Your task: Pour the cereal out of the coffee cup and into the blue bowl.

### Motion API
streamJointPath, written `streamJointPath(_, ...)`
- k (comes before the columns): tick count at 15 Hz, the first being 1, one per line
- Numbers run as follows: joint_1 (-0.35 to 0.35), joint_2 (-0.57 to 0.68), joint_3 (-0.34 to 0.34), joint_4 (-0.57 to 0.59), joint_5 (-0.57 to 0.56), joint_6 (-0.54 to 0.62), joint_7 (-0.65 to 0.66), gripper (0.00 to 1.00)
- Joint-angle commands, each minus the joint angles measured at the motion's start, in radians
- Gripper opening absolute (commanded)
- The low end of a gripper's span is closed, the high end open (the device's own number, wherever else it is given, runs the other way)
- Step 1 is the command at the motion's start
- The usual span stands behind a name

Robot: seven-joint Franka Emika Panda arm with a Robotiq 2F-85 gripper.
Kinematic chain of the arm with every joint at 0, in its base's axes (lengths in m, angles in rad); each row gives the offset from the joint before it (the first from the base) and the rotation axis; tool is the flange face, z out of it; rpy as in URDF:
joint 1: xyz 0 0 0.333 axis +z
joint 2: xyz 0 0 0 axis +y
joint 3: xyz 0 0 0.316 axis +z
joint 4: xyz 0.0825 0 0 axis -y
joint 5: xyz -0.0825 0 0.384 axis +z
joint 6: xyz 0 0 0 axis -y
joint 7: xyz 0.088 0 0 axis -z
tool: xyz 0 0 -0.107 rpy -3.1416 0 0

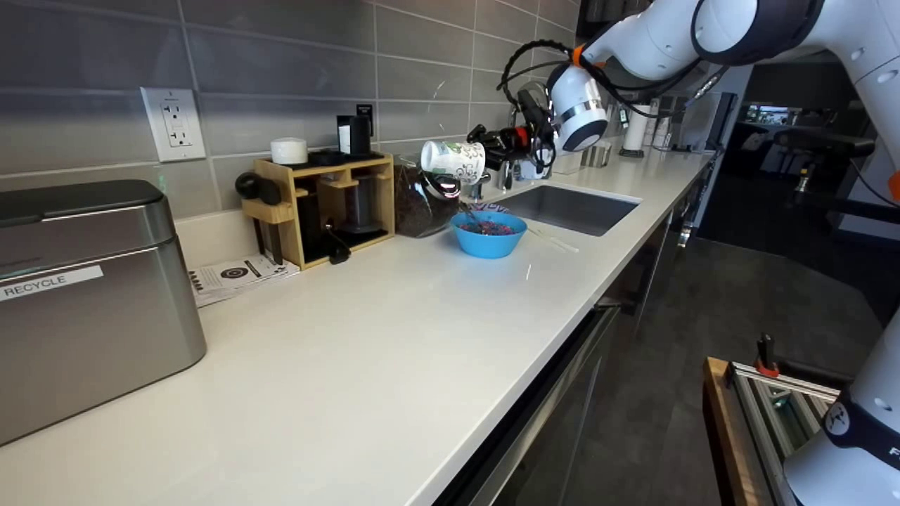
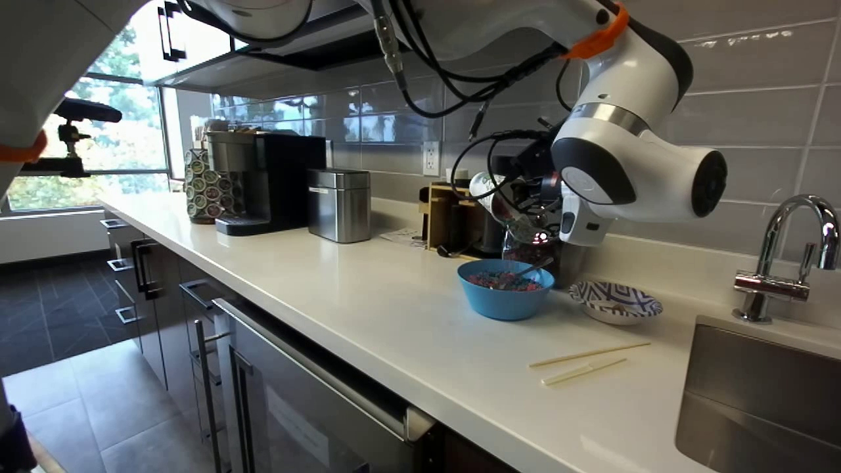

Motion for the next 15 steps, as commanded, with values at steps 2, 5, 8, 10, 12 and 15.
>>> streamJointPath(2,-0.020,0.034,0.010,0.040,0.014,-0.033,0.036,0.00)
streamJointPath(5,-0.021,0.037,0.013,0.041,0.016,-0.038,0.048,0.00)
streamJointPath(8,-0.028,0.046,0.019,0.048,0.019,-0.056,0.072,0.00)
streamJointPath(10,-0.032,0.050,0.024,0.050,0.022,-0.063,0.089,0.00)
streamJointPath(12,-0.039,0.055,0.029,0.052,0.024,-0.069,0.103,0.00)
streamJointPath(15,-0.047,0.063,0.034,0.055,0.029,-0.083,0.120,0.00)
